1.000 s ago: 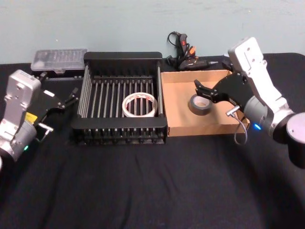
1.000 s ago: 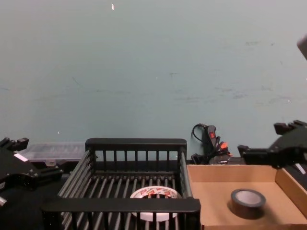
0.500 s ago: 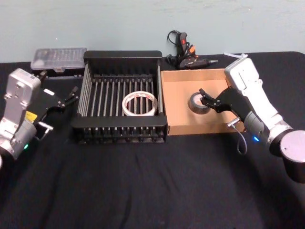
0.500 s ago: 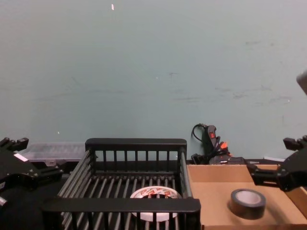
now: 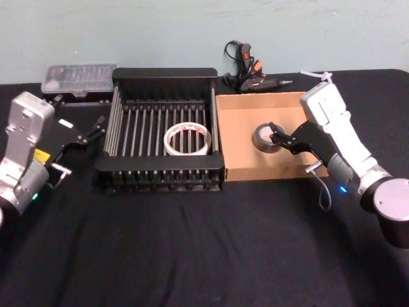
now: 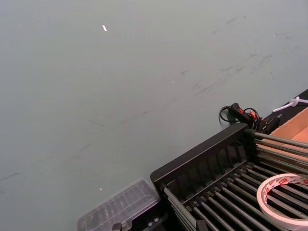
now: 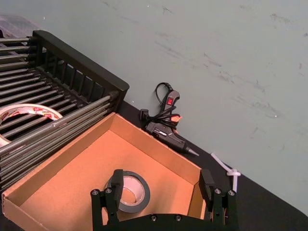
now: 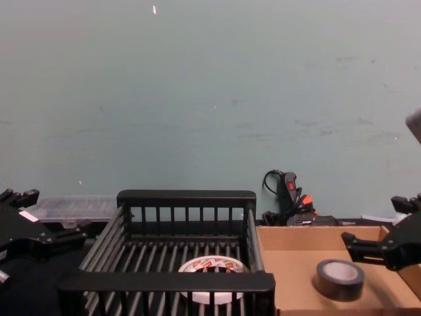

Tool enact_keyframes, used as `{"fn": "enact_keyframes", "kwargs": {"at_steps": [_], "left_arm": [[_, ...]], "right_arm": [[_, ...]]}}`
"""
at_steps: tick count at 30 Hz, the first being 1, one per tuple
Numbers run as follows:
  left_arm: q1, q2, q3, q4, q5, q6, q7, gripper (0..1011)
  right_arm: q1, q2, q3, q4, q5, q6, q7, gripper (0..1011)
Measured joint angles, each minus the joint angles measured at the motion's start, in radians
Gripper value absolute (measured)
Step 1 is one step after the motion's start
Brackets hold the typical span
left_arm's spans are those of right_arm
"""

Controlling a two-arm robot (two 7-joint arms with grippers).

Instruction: Pick up the white tape and place it into the black box , Pick up the silver tape and place it into the brown box.

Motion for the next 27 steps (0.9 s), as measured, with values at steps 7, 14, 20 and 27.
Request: {"fn": "enact_keyframes", "kwargs": {"at_steps": [7,14,20,27], "left_arm": [[0.0,0.0,0.0,0.0,0.0,0.0,0.0,1001],[0.0,0.0,0.0,0.0,0.0,0.0,0.0,1001],[0.0,0.0,0.0,0.0,0.0,0.0,0.0,1001],[0.0,0.0,0.0,0.0,0.0,0.0,0.0,1002]], "right_arm": [[0.0,0.001,-0.001,-0.001,0.001,0.0,0.0,1002],[0.001,0.001,-0.002,-0.002,0.002,0.0,0.0,1002],[0.002,0.002,-0.002,-0.002,0.003,0.001,0.001,1002],[0.002,0.002,-0.002,-0.003,0.004,0.001,0.001,1002]]}}
